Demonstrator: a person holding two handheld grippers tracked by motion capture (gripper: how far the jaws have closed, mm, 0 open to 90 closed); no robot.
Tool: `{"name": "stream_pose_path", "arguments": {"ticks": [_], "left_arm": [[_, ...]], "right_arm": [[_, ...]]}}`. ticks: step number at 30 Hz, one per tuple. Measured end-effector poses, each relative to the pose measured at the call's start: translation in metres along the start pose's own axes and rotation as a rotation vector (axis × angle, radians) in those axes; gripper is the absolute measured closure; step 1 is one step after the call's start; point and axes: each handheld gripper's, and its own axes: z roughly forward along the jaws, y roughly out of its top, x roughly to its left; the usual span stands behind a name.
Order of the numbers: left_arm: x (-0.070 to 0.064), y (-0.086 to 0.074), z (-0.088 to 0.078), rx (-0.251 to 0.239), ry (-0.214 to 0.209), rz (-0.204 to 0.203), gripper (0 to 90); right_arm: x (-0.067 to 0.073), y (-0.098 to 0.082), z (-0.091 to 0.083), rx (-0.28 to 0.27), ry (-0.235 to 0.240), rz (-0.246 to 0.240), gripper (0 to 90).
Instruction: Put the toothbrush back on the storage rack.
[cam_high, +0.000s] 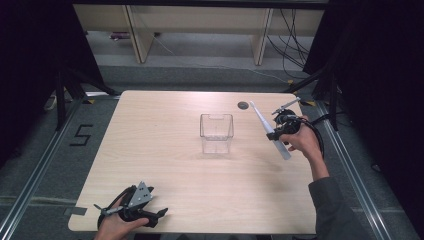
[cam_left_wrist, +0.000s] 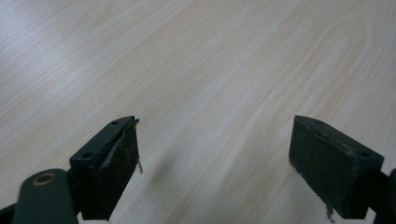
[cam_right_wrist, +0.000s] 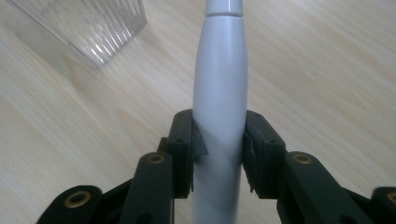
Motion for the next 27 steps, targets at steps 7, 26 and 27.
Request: {"name": "stream_pose_path", "arguments": {"ticks": [7,26,27], "left_arm": [[0.001,0.0,-0.001,0.004,-0.006,0.003,15.4],[0.0,0.0,0.0,0.001,-0.001,0.002,15.4],[0.0,0.0,0.0,0.0,-0.001,0.001,15.4]], "right_arm": [[0.007,0.011,-0.003,-0.094,0.008,0.008,67.0],[0.035,0.041,-0.01,-0.301,0.031,-0.001,67.0],[0.037,0.042,-0.011,-0.296,0.034,-0.002,67.0]]}}
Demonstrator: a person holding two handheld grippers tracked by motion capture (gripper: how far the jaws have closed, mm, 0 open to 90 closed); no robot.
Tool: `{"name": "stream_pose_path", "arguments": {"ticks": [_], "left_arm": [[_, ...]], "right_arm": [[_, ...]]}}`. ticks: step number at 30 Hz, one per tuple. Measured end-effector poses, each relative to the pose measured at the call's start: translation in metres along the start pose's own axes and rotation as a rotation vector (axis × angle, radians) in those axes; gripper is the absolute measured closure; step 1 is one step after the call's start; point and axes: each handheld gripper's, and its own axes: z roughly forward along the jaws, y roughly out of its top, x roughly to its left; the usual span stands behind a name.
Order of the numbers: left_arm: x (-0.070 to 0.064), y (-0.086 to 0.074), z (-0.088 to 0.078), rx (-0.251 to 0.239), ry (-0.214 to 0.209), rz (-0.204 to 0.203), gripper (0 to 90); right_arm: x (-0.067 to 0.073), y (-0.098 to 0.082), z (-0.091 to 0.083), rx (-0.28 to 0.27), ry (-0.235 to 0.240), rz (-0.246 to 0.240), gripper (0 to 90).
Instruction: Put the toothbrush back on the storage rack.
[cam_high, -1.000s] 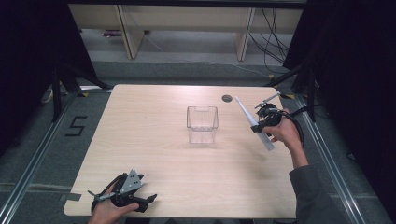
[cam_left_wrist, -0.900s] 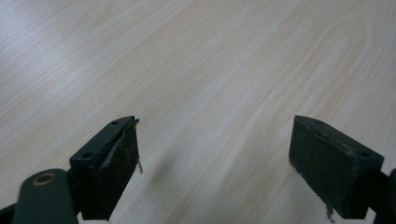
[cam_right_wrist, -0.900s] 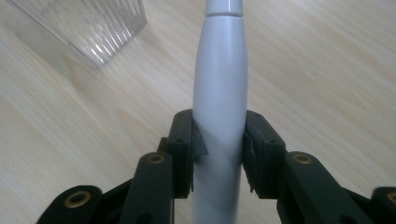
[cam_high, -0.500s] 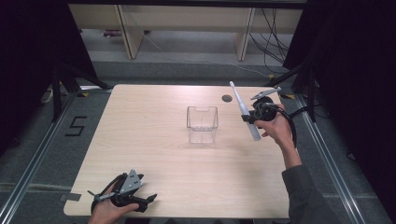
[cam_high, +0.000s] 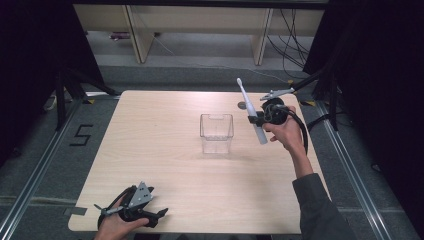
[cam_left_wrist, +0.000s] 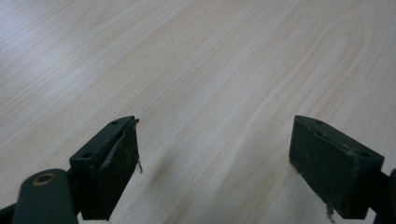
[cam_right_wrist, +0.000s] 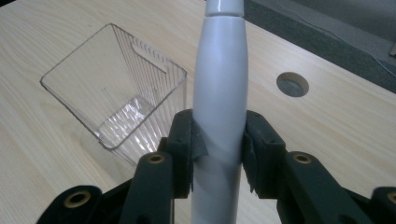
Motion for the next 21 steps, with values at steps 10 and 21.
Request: {"name": "stream_pose_path", "arguments": {"ticks": [10,21], "left_arm": [[0.0,0.0,0.0,-0.001,-0.001,0.0,15.4],[0.0,0.0,0.0,-0.002,-0.005,0.0,15.3]], "right_arm": [[0.013,0.021,-0.002,-0.022,0.033,-0.036,67.0],[0.027,0.042,0.0,-0.081,0.06,-0.054,67.0]]}}
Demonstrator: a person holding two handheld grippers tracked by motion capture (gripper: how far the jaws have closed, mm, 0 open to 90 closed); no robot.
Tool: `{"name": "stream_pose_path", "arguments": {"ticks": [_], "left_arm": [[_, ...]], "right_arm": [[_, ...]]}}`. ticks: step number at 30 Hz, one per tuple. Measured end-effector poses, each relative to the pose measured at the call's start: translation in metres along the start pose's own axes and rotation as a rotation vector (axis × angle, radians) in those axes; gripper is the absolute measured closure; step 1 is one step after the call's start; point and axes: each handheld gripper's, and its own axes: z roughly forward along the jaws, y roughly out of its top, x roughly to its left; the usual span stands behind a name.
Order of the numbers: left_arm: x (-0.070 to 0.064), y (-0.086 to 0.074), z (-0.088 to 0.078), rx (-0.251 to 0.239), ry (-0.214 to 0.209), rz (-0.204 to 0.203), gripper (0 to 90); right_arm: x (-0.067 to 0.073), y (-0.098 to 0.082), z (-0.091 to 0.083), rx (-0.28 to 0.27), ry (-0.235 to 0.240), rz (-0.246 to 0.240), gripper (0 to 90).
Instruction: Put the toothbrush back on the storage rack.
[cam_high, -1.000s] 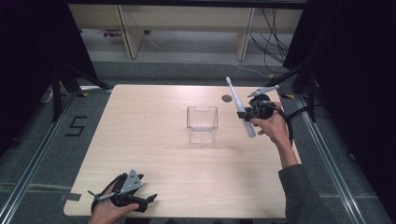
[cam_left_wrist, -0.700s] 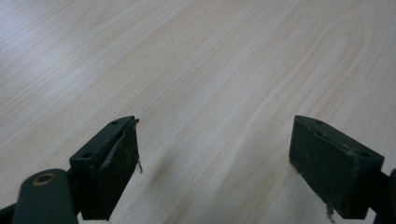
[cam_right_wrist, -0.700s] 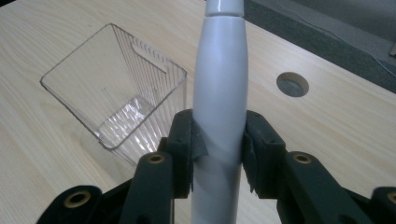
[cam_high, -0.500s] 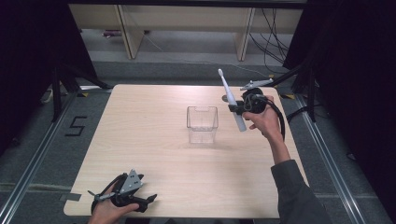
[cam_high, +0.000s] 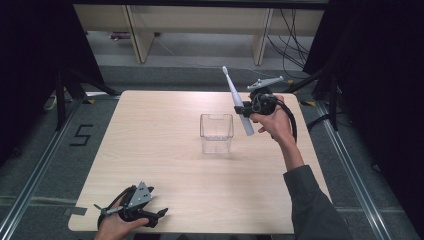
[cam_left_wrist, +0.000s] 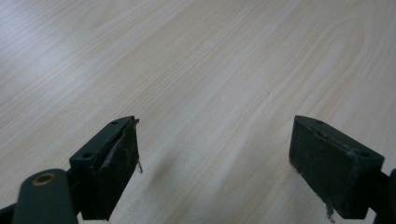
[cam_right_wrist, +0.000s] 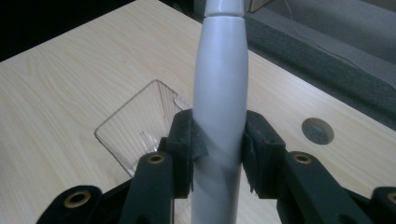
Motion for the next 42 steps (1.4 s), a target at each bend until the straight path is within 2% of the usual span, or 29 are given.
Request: {"name": "stream_pose_path", "arguments": {"ticks": [1,5,8,9,14,15,16,19,20,21,25,26,27,28,30,31,33,35,37,38,39,40,41,42], "left_arm": [[0.0,0.0,0.0,0.0,0.001,0.0,15.3],[0.0,0.0,0.0,0.0,0.001,0.0,15.3],[0.0,0.0,0.0,0.008,0.003,0.006,15.3],[0.0,0.0,0.0,0.008,0.003,0.006,15.3],[0.0,0.0,-0.001,0.001,0.006,0.007,15.3],[0.0,0.0,-0.001,0.001,0.006,0.005,15.3],[0.0,0.0,-0.001,0.003,0.003,0.007,15.4],[0.0,0.0,-0.001,0.008,0.002,0.007,15.3],[0.0,0.001,-0.001,0.008,0.002,0.008,15.3],[0.0,0.001,-0.001,0.008,0.002,0.007,15.3],[0.0,0.001,-0.001,0.009,0.002,0.007,15.4],[0.0,0.001,-0.001,0.008,0.001,0.009,15.3],[0.0,0.001,-0.001,0.003,-0.006,0.003,15.4],[0.0,0.001,-0.001,0.01,-0.001,0.013,15.3],[0.0,0.0,-0.001,0.005,0.002,0.01,15.3],[0.0,0.0,-0.001,0.005,0.002,0.01,15.3],[-0.001,0.001,-0.001,0.003,0.001,0.004,15.3],[0.0,0.001,-0.001,0.003,-0.004,0.005,15.3],[0.0,0.001,-0.001,0.004,-0.004,0.006,15.3],[-0.001,0.001,-0.001,0.004,-0.004,0.001,15.3],[0.0,0.001,-0.001,0.004,-0.005,0.005,15.3],[0.0,0.001,-0.001,0.004,-0.005,0.005,15.3],[0.0,0.001,-0.001,0.004,-0.006,0.006,15.3],[0.0,0.001,-0.001,0.003,-0.005,0.006,15.4]], "right_arm": [[0.003,0.005,-0.001,0.012,0.018,-0.003,67.0],[0.011,0.013,0.005,0.004,0.028,-0.026,67.0],[0.017,0.019,0.011,0.003,0.046,-0.016,67.0],[0.018,0.021,0.013,0.006,0.043,-0.036,67.0],[0.024,0.026,0.023,0.01,0.06,-0.029,67.0],[0.027,0.027,0.028,0.01,0.065,-0.013,67.0],[0.027,0.028,0.031,0.02,0.067,-0.023,67.0],[0.029,0.029,0.039,0.025,0.062,-0.04,67.0],[0.03,0.029,0.042,0.015,0.06,-0.03,67.0],[0.031,0.029,0.044,0.03,0.065,-0.023,67.0],[0.032,0.03,0.054,0.025,0.066,-0.036,67.0],[0.032,0.031,0.055,0.046,0.071,-0.036,66.9],[0.033,0.03,0.059,0.025,0.067,-0.041,67.0],[0.032,0.03,0.061,0.027,0.062,-0.059,67.0],[0.034,0.029,0.065,0.046,0.068,-0.033,67.0],[0.034,0.029,0.068,0.049,0.072,-0.056,67.0],[0.035,0.028,0.073,0.06,0.067,-0.07,67.0],[0.036,0.027,0.077,0.073,0.062,-0.063,67.0],[0.037,0.025,0.082,0.076,0.052,-0.085,67.0],[0.037,0.025,0.082,0.094,0.062,-0.088,66.9],[0.038,0.023,0.084,0.088,0.056,-0.077,66.9],[0.037,0.022,0.087,0.082,0.057,-0.098,67.0],[0.038,0.021,0.087,0.103,0.058,-0.092,66.9],[0.038,0.019,0.089,0.109,0.052,-0.107,66.9]]}}
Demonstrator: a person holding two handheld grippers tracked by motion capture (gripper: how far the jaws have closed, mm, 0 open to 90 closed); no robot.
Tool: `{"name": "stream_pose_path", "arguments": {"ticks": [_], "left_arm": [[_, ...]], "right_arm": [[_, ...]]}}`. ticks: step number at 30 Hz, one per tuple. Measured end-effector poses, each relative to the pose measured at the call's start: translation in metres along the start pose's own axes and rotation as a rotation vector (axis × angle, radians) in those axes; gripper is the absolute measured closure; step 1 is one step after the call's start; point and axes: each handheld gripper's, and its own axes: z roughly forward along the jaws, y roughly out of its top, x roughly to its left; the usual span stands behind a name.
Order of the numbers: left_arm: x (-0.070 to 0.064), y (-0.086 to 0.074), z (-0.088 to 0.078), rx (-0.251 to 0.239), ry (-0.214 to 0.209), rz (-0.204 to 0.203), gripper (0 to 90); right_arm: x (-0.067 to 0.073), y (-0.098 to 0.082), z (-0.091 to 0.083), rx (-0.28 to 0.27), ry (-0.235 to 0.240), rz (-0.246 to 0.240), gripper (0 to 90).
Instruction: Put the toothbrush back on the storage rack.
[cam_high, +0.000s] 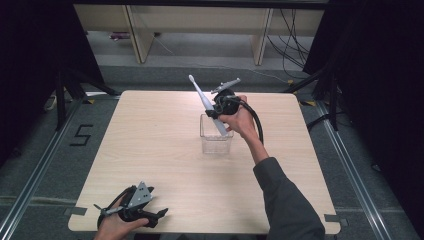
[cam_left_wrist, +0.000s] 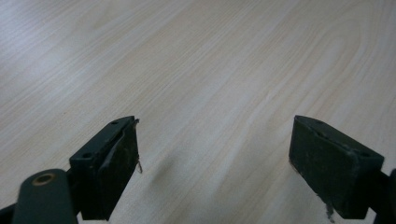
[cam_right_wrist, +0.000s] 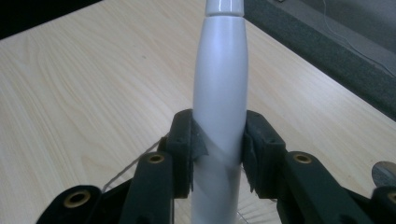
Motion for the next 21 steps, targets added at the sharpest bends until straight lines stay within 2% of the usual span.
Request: {"name": "stream_pose_path", "arguments": {"ticks": [4,7,9,10,12,13,15,17,18,19,20,21], "left_arm": [[0.0,0.0,0.0,0.0,0.0,0.0,15.3],[0.0,0.0,0.0,0.0,0.0,-0.002,15.3],[0.0,0.0,0.0,-0.007,0.003,-0.003,15.3],[0.0,0.0,0.0,-0.005,0.001,-0.002,15.3],[0.0,0.0,0.0,0.002,0.0,-0.001,15.3],[0.0,0.0,0.0,0.0,-0.001,-0.002,15.3],[0.0,0.0,0.0,0.0,0.0,0.001,15.3],[0.0,0.0,0.0,0.004,0.003,0.008,15.3],[-0.001,0.0,0.0,-0.006,0.0,-0.004,15.3],[0.0,0.0,0.0,-0.003,0.001,0.002,15.3],[0.0,0.0,0.0,0.002,0.0,0.0,15.3],[0.0,0.0,0.0,0.0,0.0,-0.004,15.3]], "right_arm": [[0.002,-0.005,0.009,0.026,0.004,-0.003,67.0],[0.002,-0.008,0.014,0.038,0.0,-0.03,66.9],[0.004,-0.009,0.018,0.044,-0.001,-0.016,66.9],[0.003,-0.011,0.019,0.057,-0.005,-0.042,66.9],[0.006,-0.012,0.02,0.082,-0.009,-0.004,66.9],[0.006,-0.014,0.022,0.082,-0.013,-0.028,66.9],[0.007,-0.015,0.025,0.098,-0.013,-0.018,66.9],[0.008,-0.016,0.027,0.113,-0.02,-0.046,66.9],[0.009,-0.016,0.028,0.121,-0.011,-0.036,66.9],[0.008,-0.016,0.029,0.126,-0.022,-0.054,66.9],[0.01,-0.016,0.03,0.128,-0.015,-0.036,66.9],[0.01,-0.016,0.031,0.129,-0.014,-0.05,66.9]]}}
